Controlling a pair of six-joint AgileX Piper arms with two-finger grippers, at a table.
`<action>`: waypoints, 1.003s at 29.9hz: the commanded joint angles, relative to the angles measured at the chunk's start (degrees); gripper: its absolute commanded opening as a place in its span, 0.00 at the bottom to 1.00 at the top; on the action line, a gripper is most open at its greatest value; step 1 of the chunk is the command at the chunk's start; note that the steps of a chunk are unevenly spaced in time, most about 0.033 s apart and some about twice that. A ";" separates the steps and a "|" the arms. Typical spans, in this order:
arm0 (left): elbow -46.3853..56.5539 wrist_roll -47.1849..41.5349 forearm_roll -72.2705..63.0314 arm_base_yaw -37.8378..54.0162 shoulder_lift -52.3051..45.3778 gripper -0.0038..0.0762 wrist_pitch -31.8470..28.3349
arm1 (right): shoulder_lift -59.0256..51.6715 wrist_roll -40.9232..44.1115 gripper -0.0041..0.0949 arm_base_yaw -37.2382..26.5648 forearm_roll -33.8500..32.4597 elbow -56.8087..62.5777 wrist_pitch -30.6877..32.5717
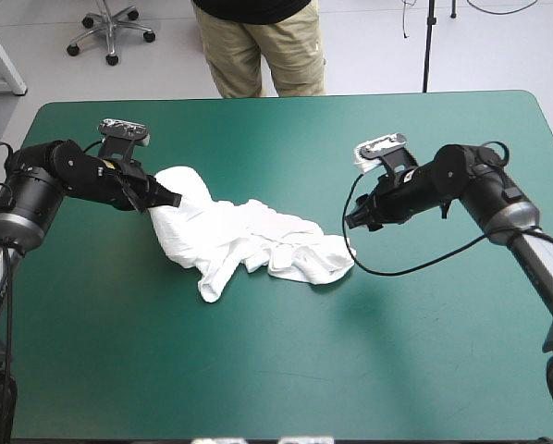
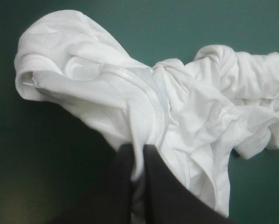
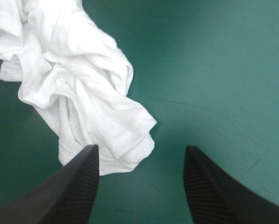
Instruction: Fold the cloth
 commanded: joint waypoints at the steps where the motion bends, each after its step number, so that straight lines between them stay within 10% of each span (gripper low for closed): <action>1: -1.99 -0.07 -1.33 -0.25 -2.04 0.04 -1.67 | 0.73 1.25 0.57 1.53 -0.97 -1.18 -1.56; 18: -1.99 -0.28 -1.33 -0.25 -2.04 0.04 -1.45 | 14.91 2.35 0.55 5.36 0.10 -1.18 0.06; 25: -1.99 -0.04 -1.33 -0.25 -2.04 0.04 -1.45 | 14.26 0.52 0.03 5.36 -0.29 -1.64 0.72; 30: -1.99 -0.04 -1.48 -0.25 -3.96 0.04 -1.80 | 9.90 2.63 0.04 5.24 -5.60 -2.00 -0.90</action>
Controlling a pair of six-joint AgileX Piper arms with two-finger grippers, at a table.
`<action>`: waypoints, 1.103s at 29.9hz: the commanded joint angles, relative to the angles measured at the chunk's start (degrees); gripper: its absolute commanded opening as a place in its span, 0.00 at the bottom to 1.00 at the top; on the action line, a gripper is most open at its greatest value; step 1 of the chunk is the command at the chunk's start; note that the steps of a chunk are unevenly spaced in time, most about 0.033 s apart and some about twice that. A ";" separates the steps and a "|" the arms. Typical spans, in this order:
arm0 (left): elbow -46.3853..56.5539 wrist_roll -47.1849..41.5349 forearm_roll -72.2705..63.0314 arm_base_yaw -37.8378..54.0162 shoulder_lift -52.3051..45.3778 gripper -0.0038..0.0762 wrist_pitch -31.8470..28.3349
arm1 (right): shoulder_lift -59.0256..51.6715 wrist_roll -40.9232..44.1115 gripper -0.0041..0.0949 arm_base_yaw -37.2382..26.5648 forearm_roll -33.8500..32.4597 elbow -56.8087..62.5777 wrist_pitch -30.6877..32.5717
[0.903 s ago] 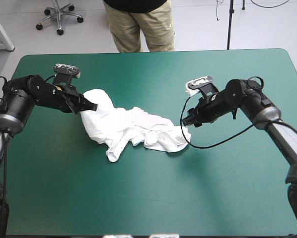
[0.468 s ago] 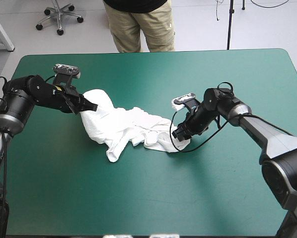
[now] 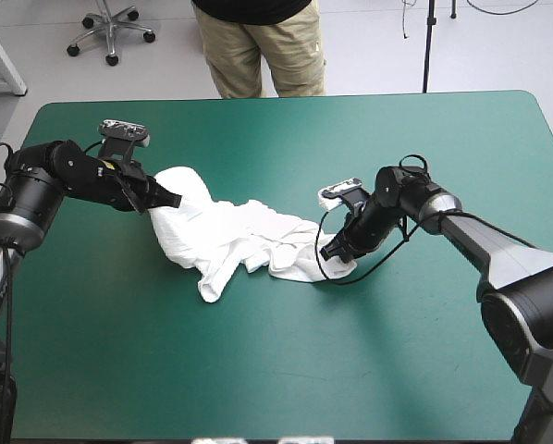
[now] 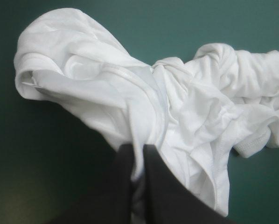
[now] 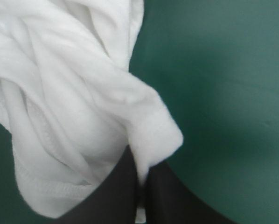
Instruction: Fold the cloth
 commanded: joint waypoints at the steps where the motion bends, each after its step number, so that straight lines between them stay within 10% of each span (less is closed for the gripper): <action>1: -2.16 -0.04 -1.59 -0.25 -4.53 0.04 -2.19 | -7.21 2.37 0.04 -0.11 -5.34 -1.74 -1.85; 12: -21.28 -0.27 -1.27 -0.15 -11.09 0.04 -0.28 | -24.44 15.77 0.04 -0.11 -33.07 -10.92 -0.32; 33: -59.61 -1.24 4.27 -0.15 -11.92 0.04 15.91 | -45.65 7.69 0.02 -0.11 -22.12 -30.40 11.41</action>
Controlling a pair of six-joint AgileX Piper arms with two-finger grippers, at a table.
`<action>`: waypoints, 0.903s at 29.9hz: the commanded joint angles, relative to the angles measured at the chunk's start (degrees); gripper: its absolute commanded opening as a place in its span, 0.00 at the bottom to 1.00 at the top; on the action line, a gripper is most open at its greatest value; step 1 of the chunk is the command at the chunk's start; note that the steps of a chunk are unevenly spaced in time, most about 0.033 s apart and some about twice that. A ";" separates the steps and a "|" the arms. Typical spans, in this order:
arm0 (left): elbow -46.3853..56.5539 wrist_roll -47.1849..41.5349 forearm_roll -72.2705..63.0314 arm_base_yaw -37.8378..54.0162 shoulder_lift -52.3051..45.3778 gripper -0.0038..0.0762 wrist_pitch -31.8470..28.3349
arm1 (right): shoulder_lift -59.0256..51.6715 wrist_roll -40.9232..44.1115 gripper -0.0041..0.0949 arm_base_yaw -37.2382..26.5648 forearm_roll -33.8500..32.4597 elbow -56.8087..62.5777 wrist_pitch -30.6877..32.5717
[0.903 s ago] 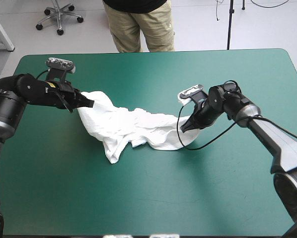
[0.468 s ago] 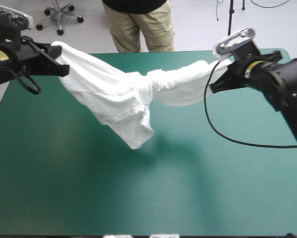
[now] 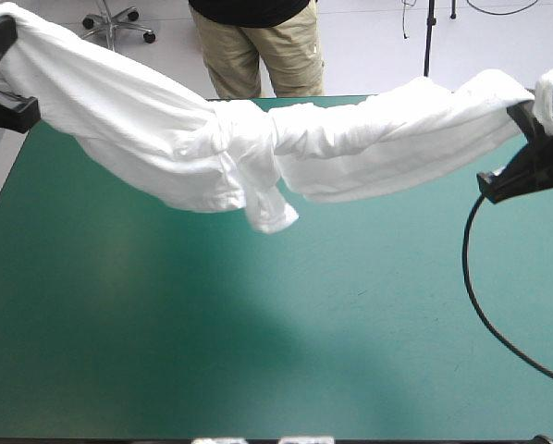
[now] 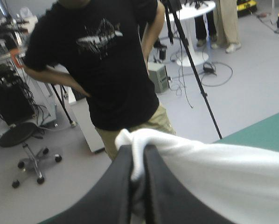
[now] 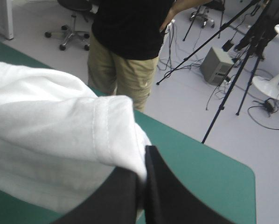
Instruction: Fold the cloth
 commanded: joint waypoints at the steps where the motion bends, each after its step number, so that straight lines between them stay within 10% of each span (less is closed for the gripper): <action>1: -2.07 -0.85 -0.49 -0.15 -1.36 0.04 1.90 | -0.84 -0.59 0.02 -0.11 2.78 -1.25 1.29; 13: 23.46 -1.22 1.76 -0.15 2.03 0.04 1.58 | 6.60 -2.67 0.02 -0.11 11.91 14.18 -0.14; 27: 37.44 -0.03 -3.75 -0.26 23.34 0.04 -18.71 | 28.63 -2.25 0.02 -0.57 7.59 26.22 -30.17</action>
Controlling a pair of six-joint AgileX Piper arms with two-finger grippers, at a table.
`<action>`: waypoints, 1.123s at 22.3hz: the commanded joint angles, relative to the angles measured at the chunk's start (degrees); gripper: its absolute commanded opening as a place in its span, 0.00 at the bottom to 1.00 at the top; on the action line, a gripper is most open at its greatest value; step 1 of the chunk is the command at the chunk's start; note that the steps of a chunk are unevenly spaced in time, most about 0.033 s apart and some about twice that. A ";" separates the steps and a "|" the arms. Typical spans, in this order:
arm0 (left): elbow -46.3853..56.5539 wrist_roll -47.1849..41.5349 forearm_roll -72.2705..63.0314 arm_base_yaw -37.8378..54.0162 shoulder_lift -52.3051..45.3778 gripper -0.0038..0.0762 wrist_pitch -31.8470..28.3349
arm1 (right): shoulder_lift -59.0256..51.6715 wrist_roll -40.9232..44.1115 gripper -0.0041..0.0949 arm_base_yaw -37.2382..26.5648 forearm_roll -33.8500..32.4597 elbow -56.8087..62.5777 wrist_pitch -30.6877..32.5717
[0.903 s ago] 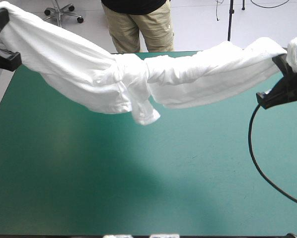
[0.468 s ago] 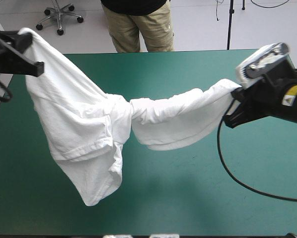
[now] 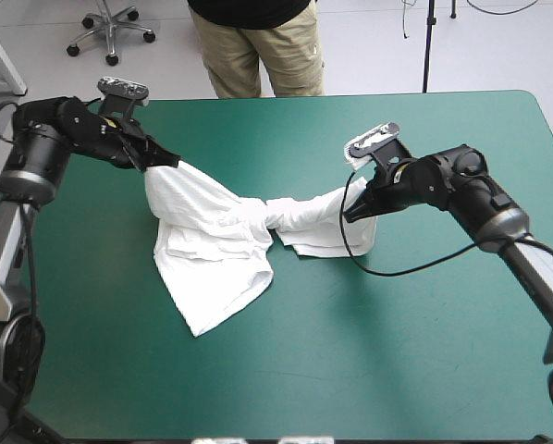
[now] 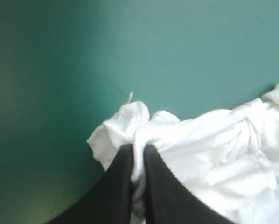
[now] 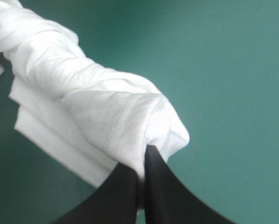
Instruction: Fold the cloth
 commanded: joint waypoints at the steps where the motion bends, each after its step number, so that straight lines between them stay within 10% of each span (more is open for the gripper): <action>1: -1.37 -0.08 -4.27 -0.26 1.81 0.04 -8.55 | 1.86 0.04 0.02 -1.14 -1.80 -2.11 -12.09; 9: -1.47 1.01 -8.66 -0.26 8.79 0.12 -22.40 | 9.05 1.39 0.12 -11.28 3.84 -5.16 -23.14; 13: -1.47 1.25 -9.99 -0.26 11.08 0.62 -22.25 | 12.01 -2.42 0.66 -13.14 10.39 -8.70 -20.20; 25: -1.47 2.13 -10.78 -1.08 0.13 0.66 4.36 | 2.46 -0.73 0.62 -16.74 6.34 -18.97 -2.91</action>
